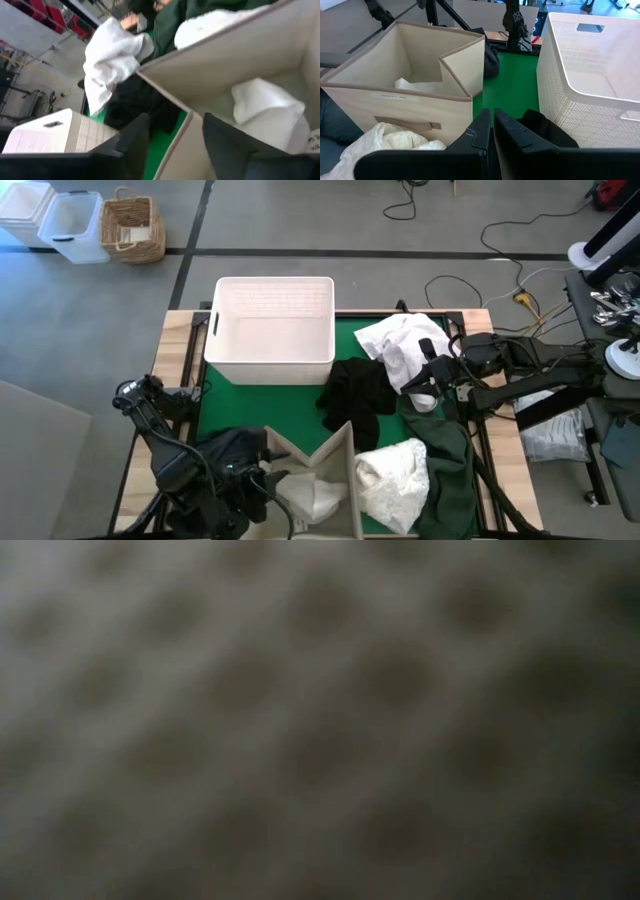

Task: Sort clothes
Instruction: Adjust the brown laundry organizer

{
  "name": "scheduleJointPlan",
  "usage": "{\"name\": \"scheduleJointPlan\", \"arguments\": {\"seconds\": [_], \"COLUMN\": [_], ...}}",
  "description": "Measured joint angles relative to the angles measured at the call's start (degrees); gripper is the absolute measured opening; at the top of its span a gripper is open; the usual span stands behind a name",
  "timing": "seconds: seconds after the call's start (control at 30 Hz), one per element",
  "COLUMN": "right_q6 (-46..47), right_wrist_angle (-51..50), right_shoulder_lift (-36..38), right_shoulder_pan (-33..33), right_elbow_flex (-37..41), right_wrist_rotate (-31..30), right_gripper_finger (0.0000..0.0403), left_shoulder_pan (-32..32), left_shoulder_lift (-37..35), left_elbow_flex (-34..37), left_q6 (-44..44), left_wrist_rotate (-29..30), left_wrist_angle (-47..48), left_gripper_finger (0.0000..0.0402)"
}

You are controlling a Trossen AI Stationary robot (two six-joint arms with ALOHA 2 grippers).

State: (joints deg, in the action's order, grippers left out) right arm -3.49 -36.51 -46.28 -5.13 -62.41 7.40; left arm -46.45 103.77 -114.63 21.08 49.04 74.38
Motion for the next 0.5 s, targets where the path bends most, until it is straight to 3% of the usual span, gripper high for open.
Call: {"name": "scheduleJointPlan", "arguments": {"seconds": [0.2, 0.5], "right_q6": [-0.1, 0.0], "right_wrist_angle": [0.0, 0.4], "right_shoulder_lift": [0.0, 0.0], "right_shoulder_pan": [0.0, 0.0], "right_elbow_flex": [0.0, 0.1], "right_wrist_rotate": [0.0, 0.0], "right_gripper_finger": [0.0013, 0.0013], "left_shoulder_pan": [0.0, 0.2], "left_shoulder_lift": [-0.1, -0.7], "left_elbow_flex": [0.4, 2.3], "left_q6": [0.9, 3.5], "left_wrist_rotate": [-0.8, -2.6], "left_wrist_angle": [1.1, 4.6], "left_gripper_finger": [0.0019, 0.0001]}}
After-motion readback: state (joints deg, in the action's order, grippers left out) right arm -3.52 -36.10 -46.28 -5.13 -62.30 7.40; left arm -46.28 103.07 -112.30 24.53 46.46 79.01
